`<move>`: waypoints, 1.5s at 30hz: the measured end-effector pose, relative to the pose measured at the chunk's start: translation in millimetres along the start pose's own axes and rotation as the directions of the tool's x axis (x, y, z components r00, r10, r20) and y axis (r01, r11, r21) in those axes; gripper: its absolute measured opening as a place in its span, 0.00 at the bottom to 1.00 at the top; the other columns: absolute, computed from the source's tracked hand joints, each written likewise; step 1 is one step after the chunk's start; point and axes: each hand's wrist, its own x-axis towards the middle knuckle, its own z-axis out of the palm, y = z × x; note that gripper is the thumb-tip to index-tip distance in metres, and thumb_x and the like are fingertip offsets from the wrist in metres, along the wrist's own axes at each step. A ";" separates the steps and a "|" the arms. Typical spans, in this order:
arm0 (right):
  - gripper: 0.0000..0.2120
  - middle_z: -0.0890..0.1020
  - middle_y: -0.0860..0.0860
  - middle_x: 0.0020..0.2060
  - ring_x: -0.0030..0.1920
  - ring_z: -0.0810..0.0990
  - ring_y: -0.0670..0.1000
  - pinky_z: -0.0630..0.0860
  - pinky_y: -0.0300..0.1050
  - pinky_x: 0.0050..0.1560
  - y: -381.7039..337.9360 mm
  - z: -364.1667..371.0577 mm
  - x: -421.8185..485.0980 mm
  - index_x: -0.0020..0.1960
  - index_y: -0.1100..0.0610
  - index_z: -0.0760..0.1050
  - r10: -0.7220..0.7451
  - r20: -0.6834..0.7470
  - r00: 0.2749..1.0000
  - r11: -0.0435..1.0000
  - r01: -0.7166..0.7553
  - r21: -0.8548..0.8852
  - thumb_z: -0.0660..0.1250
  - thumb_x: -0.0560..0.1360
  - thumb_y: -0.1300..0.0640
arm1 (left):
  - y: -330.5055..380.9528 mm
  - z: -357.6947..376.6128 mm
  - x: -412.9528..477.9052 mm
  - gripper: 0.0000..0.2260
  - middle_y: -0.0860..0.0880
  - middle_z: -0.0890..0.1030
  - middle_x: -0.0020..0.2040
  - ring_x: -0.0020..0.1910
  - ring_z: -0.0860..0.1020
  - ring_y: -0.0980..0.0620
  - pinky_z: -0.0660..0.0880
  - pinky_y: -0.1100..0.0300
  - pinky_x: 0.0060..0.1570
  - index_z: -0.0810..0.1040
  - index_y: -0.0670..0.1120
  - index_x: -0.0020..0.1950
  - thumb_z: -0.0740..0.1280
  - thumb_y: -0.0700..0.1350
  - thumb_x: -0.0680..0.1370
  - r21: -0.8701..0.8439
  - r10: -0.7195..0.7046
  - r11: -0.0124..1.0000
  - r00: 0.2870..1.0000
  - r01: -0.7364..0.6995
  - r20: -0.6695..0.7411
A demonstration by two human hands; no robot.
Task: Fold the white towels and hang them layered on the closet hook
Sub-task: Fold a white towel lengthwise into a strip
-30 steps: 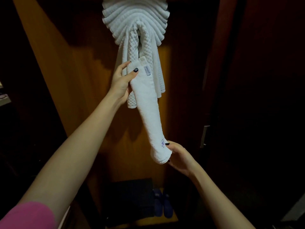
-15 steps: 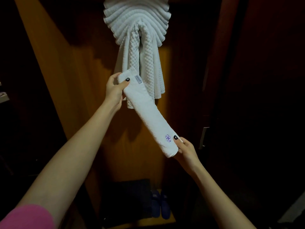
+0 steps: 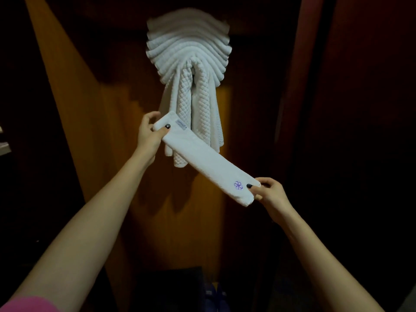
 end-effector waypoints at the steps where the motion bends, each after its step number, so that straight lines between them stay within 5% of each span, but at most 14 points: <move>1: 0.08 0.81 0.56 0.37 0.30 0.79 0.45 0.74 0.35 0.30 -8.9 0.5 5.3 0.53 0.68 0.76 -0.006 0.012 1.000 1.000 0.006 -0.009 0.67 0.74 0.71 | 2.7 -3.2 3.5 0.20 0.47 0.79 0.53 0.46 0.79 0.53 0.75 0.66 0.37 0.71 0.49 0.65 0.68 0.35 0.76 0.004 0.007 1.000 1.000 -0.008 0.014; 4: 0.08 0.81 0.53 0.31 0.28 0.78 0.45 0.72 0.36 0.29 -39.4 6.9 22.1 0.53 0.73 0.77 -0.059 0.020 0.998 0.997 0.059 -0.043 0.63 0.76 0.72 | 13.7 -10.6 14.4 0.16 0.50 0.81 0.52 0.46 0.80 0.56 0.76 0.64 0.36 0.74 0.51 0.61 0.67 0.35 0.77 -0.067 0.002 0.998 1.000 0.000 0.030; 8: 0.05 0.76 0.53 0.36 0.26 0.76 0.41 0.72 0.36 0.25 -96.1 18.3 48.6 0.50 0.60 0.73 -0.209 -0.009 0.978 0.977 0.209 -0.036 0.62 0.77 0.68 | 35.8 -18.6 40.2 0.14 0.46 0.80 0.59 0.56 0.80 0.50 0.77 0.57 0.50 0.74 0.47 0.63 0.67 0.37 0.78 -0.081 0.016 0.997 1.000 -0.014 0.022; 13: 0.16 0.82 0.51 0.47 0.38 0.82 0.45 0.79 0.41 0.32 -173.1 25.8 87.3 0.55 0.51 0.79 -0.438 0.040 0.898 0.896 0.433 0.100 0.62 0.77 0.69 | 73.8 -26.3 77.5 0.23 0.38 0.78 0.53 0.49 0.78 0.45 0.75 0.53 0.46 0.68 0.56 0.65 0.65 0.34 0.77 -0.045 0.158 0.986 0.987 -0.158 -0.009; 16: 0.20 0.85 0.50 0.40 0.39 0.83 0.47 0.79 0.41 0.35 -205.6 37.1 112.4 0.44 0.54 0.83 -0.472 0.076 0.878 0.870 0.451 0.198 0.56 0.77 0.72 | 86.6 -24.9 98.9 0.21 0.40 0.79 0.53 0.48 0.79 0.48 0.75 0.58 0.42 0.71 0.58 0.62 0.65 0.34 0.77 -0.018 0.251 0.968 0.968 -0.252 -0.026; 18: 0.21 0.84 0.52 0.38 0.38 0.82 0.48 0.79 0.40 0.35 -220.1 45.4 132.7 0.40 0.58 0.83 -0.470 0.103 0.877 0.868 0.437 0.236 0.55 0.76 0.73 | 93.3 -22.8 114.2 0.20 0.45 0.79 0.56 0.50 0.79 0.52 0.76 0.63 0.42 0.74 0.57 0.61 0.64 0.33 0.78 -0.081 0.258 0.962 0.965 -0.261 -0.043; 21: 0.14 0.84 0.55 0.39 0.38 0.82 0.49 0.79 0.40 0.34 -235.1 53.9 164.7 0.47 0.63 0.80 -0.457 0.186 0.870 0.867 0.390 0.310 0.56 0.77 0.72 | 99.2 -22.2 138.5 0.18 0.50 0.78 0.59 0.52 0.79 0.57 0.76 0.67 0.42 0.76 0.52 0.62 0.62 0.32 0.79 -0.158 0.249 0.954 0.967 -0.254 -0.051; 25: 0.07 0.85 0.53 0.40 0.38 0.84 0.48 0.80 0.41 0.36 -252.6 67.2 205.7 0.51 0.63 0.80 -0.487 0.235 0.841 0.858 0.411 0.307 0.63 0.78 0.67 | 98.1 -14.8 173.2 0.13 0.52 0.80 0.51 0.42 0.79 0.61 0.74 0.68 0.38 0.79 0.43 0.60 0.61 0.33 0.80 -0.115 0.244 0.961 0.968 -0.250 -0.063; 30: 0.09 0.84 0.57 0.45 0.40 0.84 0.50 0.80 0.43 0.41 -275.7 91.3 261.2 0.56 0.62 0.78 -0.520 0.209 0.828 0.850 0.476 0.227 0.65 0.77 0.67 | 97.8 -9.9 226.3 0.11 0.46 0.78 0.60 0.51 0.78 0.54 0.73 0.57 0.52 0.80 0.47 0.58 0.63 0.36 0.80 -0.121 0.194 0.971 0.974 -0.207 -0.113; 34: 0.09 0.84 0.56 0.43 0.39 0.85 0.49 0.81 0.43 0.37 -289.3 104.3 303.2 0.55 0.62 0.79 -0.522 0.140 0.841 0.837 0.474 0.275 0.66 0.77 0.67 | 96.1 -2.5 259.2 0.11 0.45 0.78 0.62 0.51 0.78 0.56 0.75 0.63 0.46 0.81 0.47 0.56 0.62 0.36 0.80 -0.110 0.196 0.972 0.974 -0.209 -0.113; 38: 0.11 0.83 0.56 0.46 0.42 0.83 0.51 0.80 0.42 0.35 -270.0 115.2 329.2 0.58 0.64 0.78 -0.421 0.112 0.900 0.876 0.371 0.309 0.66 0.76 0.67 | 80.5 9.5 273.4 0.13 0.43 0.78 0.62 0.54 0.79 0.50 0.76 0.59 0.49 0.81 0.48 0.55 0.62 0.34 0.78 -0.059 0.145 0.986 0.975 -0.157 -0.170; 45: 0.03 0.81 0.59 0.39 0.36 0.82 0.52 0.77 0.41 0.33 -223.0 115.2 326.8 0.45 0.68 0.79 -0.229 0.137 0.964 0.929 0.174 0.328 0.67 0.74 0.70 | 41.8 10.3 251.9 0.11 0.44 0.81 0.56 0.47 0.80 0.55 0.77 0.65 0.40 0.80 0.45 0.54 0.63 0.33 0.78 -0.207 -0.015 0.978 0.989 -0.016 -0.144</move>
